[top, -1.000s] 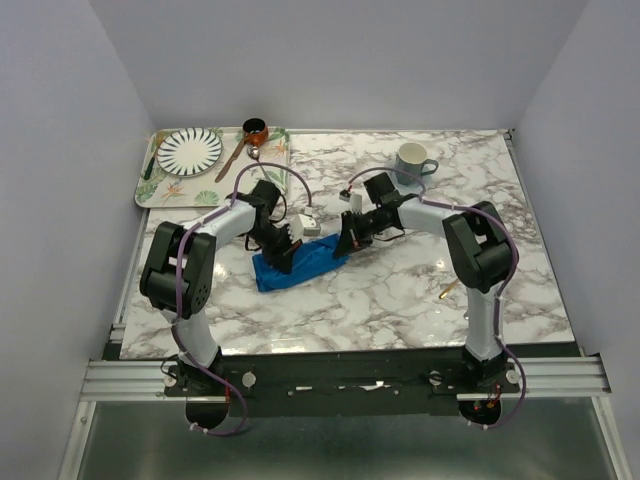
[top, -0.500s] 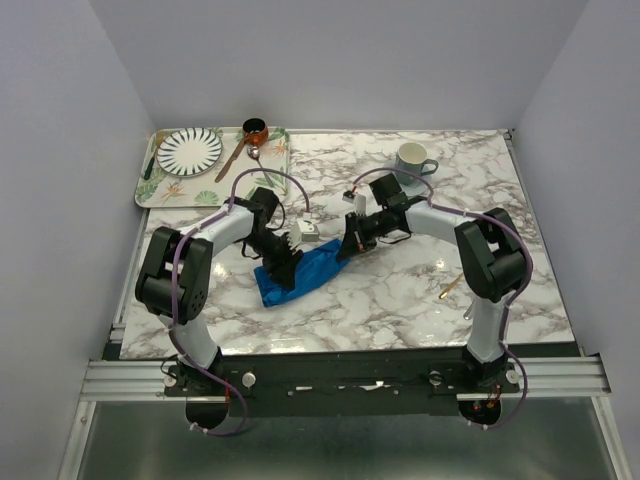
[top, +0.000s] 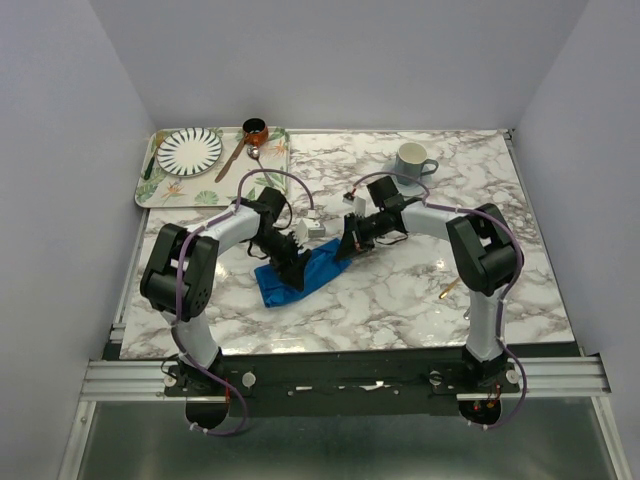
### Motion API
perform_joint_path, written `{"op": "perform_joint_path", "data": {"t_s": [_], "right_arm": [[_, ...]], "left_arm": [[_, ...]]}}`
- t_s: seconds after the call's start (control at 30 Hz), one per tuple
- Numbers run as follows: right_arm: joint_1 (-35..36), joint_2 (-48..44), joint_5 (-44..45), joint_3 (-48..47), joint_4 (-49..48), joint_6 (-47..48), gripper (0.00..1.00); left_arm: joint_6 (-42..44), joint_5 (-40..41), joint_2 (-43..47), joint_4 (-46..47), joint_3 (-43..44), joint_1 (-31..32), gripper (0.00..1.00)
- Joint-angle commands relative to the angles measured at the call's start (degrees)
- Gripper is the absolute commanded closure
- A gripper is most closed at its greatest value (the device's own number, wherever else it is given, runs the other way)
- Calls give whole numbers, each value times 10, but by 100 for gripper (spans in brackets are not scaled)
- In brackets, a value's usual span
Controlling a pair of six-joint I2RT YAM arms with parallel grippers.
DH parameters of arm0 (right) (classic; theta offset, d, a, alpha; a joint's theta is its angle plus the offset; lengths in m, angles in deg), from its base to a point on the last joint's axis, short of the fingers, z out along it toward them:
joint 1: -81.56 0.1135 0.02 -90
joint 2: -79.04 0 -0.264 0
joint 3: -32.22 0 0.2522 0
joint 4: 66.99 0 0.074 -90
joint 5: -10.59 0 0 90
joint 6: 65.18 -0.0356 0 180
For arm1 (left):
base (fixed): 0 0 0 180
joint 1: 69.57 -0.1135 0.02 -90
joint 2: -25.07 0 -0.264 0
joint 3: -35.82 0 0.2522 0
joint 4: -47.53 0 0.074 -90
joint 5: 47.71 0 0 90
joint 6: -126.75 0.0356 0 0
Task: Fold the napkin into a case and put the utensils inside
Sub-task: Fold the 2/3-rectangle-folded napkin at the center of the board.
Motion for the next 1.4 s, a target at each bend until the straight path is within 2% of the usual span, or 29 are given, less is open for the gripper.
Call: {"op": "perform_joint_path", "data": {"t_s": [0.0, 0.4, 0.6, 0.63, 0.77, 0.97, 1.2, 1.23, 1.3, 1.37], "right_arm": [[-2, 13, 6, -14, -31, -41, 99], [-20, 12, -6, 16, -104, -144, 99], [-20, 17, 8, 18, -103, -147, 99], [-20, 18, 9, 17, -103, -144, 99], [-20, 18, 16, 13, -92, -124, 99], [-19, 18, 19, 4, -80, -112, 99], [-18, 27, 17, -6, -81, -130, 99], [-19, 28, 16, -7, -81, -131, 99], [-19, 29, 16, -7, -81, -132, 99], [-19, 30, 15, -7, -81, -132, 100]], "left_arm": [[-34, -25, -8, 24, 13, 3, 26], [-40, 2, -17, 36, 11, 6, 30], [-51, -31, -16, 29, 22, 6, 19], [-57, -33, -16, 31, 24, 6, 2], [-86, -36, -16, 45, 31, 6, 1], [-122, -33, -34, 64, 49, 4, 12], [-116, 6, -49, 64, 45, 7, 28], [-119, 14, -51, 68, 44, 9, 33], [-128, 34, -54, 78, 43, 10, 35], [-135, 43, -56, 83, 45, 10, 45]]}}
